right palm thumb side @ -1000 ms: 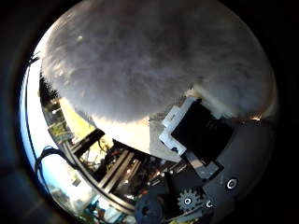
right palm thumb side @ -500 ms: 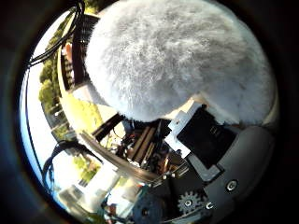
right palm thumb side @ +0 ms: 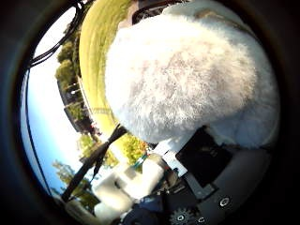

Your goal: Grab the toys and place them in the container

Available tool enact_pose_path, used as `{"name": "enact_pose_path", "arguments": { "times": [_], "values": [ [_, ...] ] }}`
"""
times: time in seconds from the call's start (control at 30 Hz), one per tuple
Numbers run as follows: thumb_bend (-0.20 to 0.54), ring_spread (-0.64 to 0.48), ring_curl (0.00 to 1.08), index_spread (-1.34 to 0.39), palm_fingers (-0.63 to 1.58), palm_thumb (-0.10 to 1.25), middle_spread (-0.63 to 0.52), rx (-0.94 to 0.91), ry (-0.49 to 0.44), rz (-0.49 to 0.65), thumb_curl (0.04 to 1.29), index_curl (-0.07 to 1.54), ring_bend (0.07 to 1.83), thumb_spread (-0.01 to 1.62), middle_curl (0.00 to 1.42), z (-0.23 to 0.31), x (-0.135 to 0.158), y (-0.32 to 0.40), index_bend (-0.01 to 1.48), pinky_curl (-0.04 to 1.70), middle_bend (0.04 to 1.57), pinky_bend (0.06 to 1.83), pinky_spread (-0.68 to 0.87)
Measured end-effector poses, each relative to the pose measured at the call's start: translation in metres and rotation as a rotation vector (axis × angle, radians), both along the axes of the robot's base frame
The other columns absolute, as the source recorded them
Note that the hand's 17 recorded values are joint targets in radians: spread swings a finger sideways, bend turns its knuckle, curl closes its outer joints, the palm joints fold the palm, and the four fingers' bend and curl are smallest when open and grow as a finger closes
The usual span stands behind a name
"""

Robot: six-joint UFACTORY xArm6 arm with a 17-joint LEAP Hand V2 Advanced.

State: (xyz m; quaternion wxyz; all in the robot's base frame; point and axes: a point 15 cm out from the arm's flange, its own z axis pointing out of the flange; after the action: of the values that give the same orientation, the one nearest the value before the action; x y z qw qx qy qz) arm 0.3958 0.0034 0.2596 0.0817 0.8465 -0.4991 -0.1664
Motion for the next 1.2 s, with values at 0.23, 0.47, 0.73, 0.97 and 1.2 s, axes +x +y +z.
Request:
{"name": "enact_pose_path", "arguments": {
  "times": [0.23,0.47,0.73,0.97,1.2],
  "values": [
    [-0.022,-0.13,0.85,-1.09,0.65,0.97,-0.27,0.042,-0.132,-0.011,0.77,1.05,1.61,1.11,1.19,-0.003,0.048,0.101,0.74,1.0,1.3,1.58,0.15],
    [-0.025,-0.1,0.83,-1.09,0.54,0.88,-0.26,0.032,-0.207,-0.061,0.74,1.2,1.64,1.17,1.17,-0.061,0.113,0.162,0.63,1.01,1.33,1.56,0.15],
    [-0.035,0.12,0.64,-0.84,-0.09,0.81,-0.11,-0.025,-0.091,-0.054,0.62,1.12,1.2,1.2,0.85,-0.153,0.13,0.205,0.46,0.87,0.79,1.17,0.28],
    [-0.029,0.26,0.41,-0.56,-0.11,0.79,0.01,-0.046,-0.095,-0.042,0.55,0.89,0.79,1.16,0.58,-0.178,0.129,0.219,0.23,0.65,0.39,0.84,0.41],
    [-0.027,0.31,0.32,-0.45,-0.1,0.8,0.1,-0.053,-0.091,-0.043,0.53,0.65,0.56,1.13,0.45,-0.17,0.128,0.214,0.11,0.54,0.2,0.69,0.47]
  ]
}}
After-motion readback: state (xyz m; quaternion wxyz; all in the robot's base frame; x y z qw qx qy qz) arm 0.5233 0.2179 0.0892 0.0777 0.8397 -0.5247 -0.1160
